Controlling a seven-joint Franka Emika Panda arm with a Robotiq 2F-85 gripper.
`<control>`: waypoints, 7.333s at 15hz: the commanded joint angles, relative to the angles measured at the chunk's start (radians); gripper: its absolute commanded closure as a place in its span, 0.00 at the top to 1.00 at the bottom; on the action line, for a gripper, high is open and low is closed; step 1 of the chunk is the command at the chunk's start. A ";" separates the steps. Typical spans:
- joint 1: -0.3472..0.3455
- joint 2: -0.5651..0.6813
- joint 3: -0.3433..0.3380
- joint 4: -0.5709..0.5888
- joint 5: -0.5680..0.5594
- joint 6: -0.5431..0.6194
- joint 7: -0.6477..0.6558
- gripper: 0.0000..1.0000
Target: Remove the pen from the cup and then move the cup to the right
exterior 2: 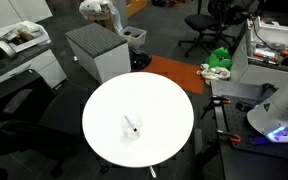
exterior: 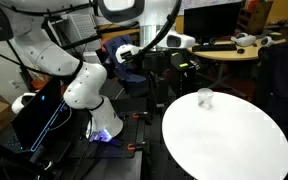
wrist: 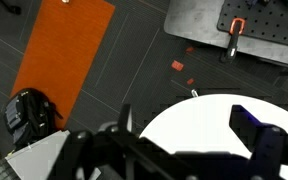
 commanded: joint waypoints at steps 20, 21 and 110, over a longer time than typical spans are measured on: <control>0.092 0.178 0.076 0.072 0.021 0.214 0.114 1.00; 0.095 0.187 0.087 0.079 0.022 0.211 0.130 1.00; 0.215 0.836 0.340 0.155 -0.377 1.029 1.625 0.87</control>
